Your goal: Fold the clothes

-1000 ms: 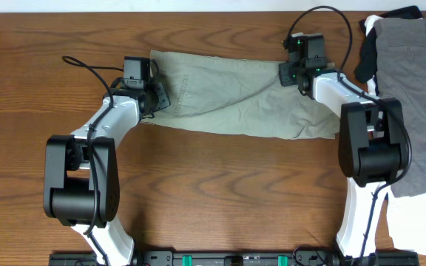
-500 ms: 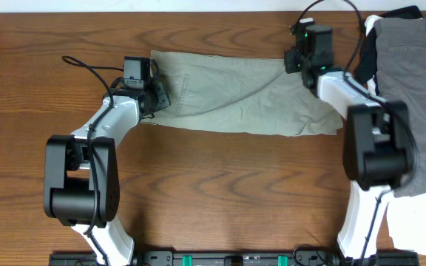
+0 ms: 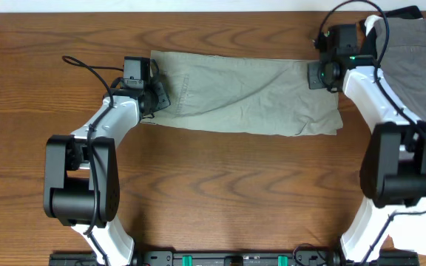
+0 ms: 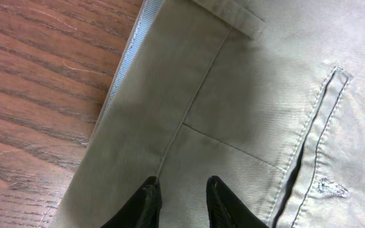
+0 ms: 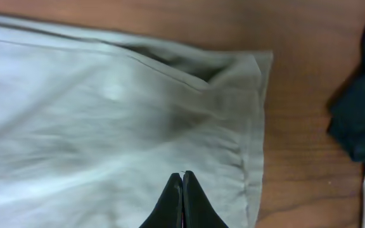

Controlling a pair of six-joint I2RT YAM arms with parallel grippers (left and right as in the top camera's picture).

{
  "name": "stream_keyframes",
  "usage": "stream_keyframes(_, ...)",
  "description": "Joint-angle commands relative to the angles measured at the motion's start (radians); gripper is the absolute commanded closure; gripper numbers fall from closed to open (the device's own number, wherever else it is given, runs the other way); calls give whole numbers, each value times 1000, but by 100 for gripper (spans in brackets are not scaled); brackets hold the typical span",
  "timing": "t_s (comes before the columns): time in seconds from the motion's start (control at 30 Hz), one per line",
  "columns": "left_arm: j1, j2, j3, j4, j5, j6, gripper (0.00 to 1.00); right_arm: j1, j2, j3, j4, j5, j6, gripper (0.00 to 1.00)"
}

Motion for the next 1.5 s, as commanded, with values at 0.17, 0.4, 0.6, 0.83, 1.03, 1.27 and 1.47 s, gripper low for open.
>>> stream_keyframes(0.17,-2,8,6,0,-8,-2,73,-51,114,-8,220,9,23,99)
stream_keyframes(0.4,-2,8,6,1,-8,-2,73,-73,115,-8,246,67,77,99)
stream_keyframes(0.6,-2,8,6,1,-8,-1,73,-75,54,-1,247,-85,77,99)
stream_keyframes(0.83,-2,8,6,1,-8,-2,73,-75,14,-2,219,-220,72,99)
stream_keyframes(1.03,-2,8,6,1,-8,-2,73,-73,38,-8,190,-235,66,99)
stream_keyframes(1.27,-2,8,6,1,-8,-2,73,-74,149,-8,280,-198,5,99)
stream_keyframes(1.47,-2,8,6,1,-8,-1,73,-103,216,-8,348,-60,37,99)
